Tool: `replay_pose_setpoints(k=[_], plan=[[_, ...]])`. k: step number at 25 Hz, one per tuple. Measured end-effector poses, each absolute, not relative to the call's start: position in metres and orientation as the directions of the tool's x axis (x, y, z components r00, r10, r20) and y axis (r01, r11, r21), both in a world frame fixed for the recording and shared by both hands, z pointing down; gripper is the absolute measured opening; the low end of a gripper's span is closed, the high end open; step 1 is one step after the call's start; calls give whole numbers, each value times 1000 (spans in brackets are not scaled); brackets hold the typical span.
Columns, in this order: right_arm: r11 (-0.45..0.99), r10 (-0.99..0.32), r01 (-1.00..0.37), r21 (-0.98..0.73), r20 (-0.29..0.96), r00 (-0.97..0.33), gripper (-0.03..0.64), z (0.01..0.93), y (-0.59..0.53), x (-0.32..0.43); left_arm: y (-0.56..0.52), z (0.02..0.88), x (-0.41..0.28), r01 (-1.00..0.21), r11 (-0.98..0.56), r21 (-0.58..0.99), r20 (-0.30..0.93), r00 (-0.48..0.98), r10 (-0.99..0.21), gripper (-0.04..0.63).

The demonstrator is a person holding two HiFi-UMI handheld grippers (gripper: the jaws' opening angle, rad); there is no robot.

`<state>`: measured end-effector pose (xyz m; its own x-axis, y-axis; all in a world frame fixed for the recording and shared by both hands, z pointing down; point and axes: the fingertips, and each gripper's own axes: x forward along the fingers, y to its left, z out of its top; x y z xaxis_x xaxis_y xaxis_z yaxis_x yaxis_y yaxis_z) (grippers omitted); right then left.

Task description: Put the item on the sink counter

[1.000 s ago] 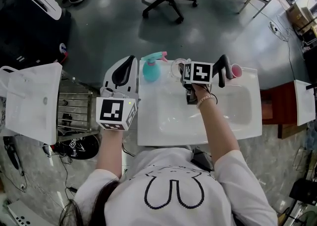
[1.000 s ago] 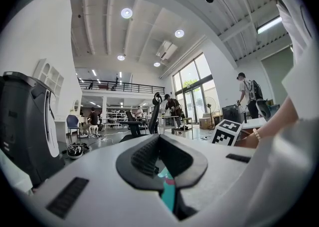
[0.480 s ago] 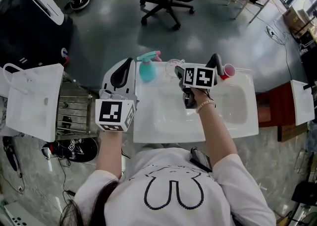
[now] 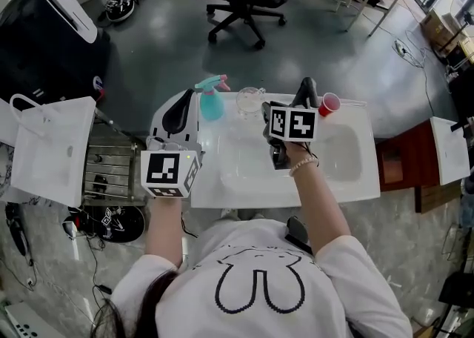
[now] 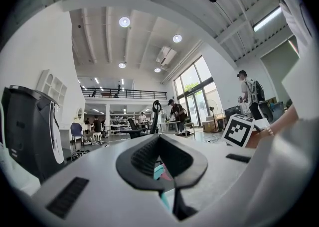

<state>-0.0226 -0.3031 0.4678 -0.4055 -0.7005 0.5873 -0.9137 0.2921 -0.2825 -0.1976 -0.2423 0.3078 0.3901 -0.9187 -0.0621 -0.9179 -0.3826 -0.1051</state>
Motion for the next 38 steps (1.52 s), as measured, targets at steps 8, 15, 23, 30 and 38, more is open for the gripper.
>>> replay_pose_setpoints(k=[8,15,23,30,38], plan=[[392,-742,-839,-378,410,-531,28,417,-279,-20,-226,297,-186,-923,-364,-124,-75,375,-924,11],[534,-747,-758,-375,211,-631,28,367,-258,-20,-220,290,-176,-918,-368,-147,-80,382,-921,11],[582,-810,-799,-151,-14,-587,28,318,-231,3,-219,287,-171,-920,-366,-143,-91,381,-920,11],[480,-872,-876,52,-81,-483,28,286,-221,24,-219,279,-165,-916,-373,-144,-106,389,-915,11],[372,-910,-906,202,-115,-399,29,258,-210,50,-217,266,-160,-914,-376,-152,-136,396,-908,11]])
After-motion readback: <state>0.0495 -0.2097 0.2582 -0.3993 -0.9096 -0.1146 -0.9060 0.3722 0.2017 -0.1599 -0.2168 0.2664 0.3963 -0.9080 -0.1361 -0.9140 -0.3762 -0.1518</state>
